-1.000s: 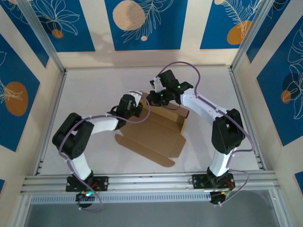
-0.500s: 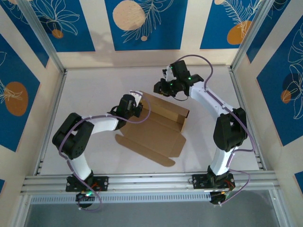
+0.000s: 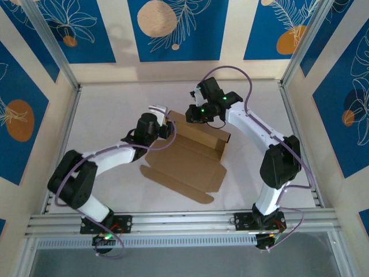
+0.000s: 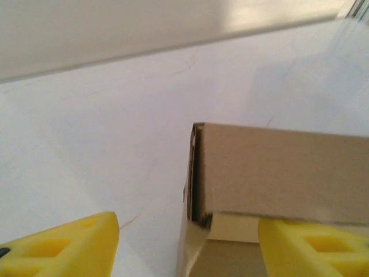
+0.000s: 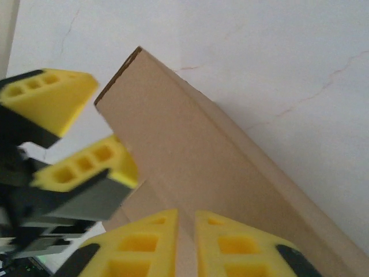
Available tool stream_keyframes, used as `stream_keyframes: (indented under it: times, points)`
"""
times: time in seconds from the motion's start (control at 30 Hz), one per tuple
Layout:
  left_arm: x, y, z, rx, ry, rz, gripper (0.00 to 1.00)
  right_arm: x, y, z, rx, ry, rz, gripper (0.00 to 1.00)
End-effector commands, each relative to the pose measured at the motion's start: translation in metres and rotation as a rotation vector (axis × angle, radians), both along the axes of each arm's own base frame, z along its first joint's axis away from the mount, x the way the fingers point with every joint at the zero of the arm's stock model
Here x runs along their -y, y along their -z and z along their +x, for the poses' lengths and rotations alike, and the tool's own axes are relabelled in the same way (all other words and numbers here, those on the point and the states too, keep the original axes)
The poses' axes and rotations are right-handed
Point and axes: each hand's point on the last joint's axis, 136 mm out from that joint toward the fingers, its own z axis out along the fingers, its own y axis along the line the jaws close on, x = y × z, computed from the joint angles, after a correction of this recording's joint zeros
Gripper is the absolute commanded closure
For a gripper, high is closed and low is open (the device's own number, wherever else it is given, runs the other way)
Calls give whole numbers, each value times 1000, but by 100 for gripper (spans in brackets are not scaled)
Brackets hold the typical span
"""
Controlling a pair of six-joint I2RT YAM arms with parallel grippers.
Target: Fold the paper box
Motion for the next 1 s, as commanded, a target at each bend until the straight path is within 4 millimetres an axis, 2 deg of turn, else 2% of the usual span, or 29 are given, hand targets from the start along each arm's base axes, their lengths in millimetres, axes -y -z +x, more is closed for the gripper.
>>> stream_keyframes:
  times: [0.0, 0.1, 0.17, 0.3, 0.4, 0.57, 0.67, 0.8, 0.97]
  points:
    - [-14, -5, -21, -100, -22, -87, 35, 7, -31, -19, 83, -59, -51, 87]
    - [-36, -14, -36, -127, -88, -76, 35, 10, -25, -27, 83, -85, -112, 88]
    - [-52, -24, -43, -135, -131, -77, 35, 15, -18, -23, 80, -74, -157, 88]
    - [-68, -44, -54, -127, -157, -84, 35, 16, -7, -14, 44, -68, -172, 90]
    - [-71, -53, -60, -126, -150, -76, 35, 17, 3, -12, 13, -64, -192, 91]
    - [-72, -55, -66, -162, -138, -43, 34, 23, 18, -6, -28, -34, -192, 91]
    - [-69, -56, -69, -176, -122, -54, 38, 27, 27, 1, -52, -14, -191, 92]
    - [-67, -58, -69, -196, -122, -70, 40, 35, 33, 19, -74, 35, -144, 92]
    - [-63, -64, -66, -217, -121, -85, 41, 53, 53, 51, -128, 101, -122, 92]
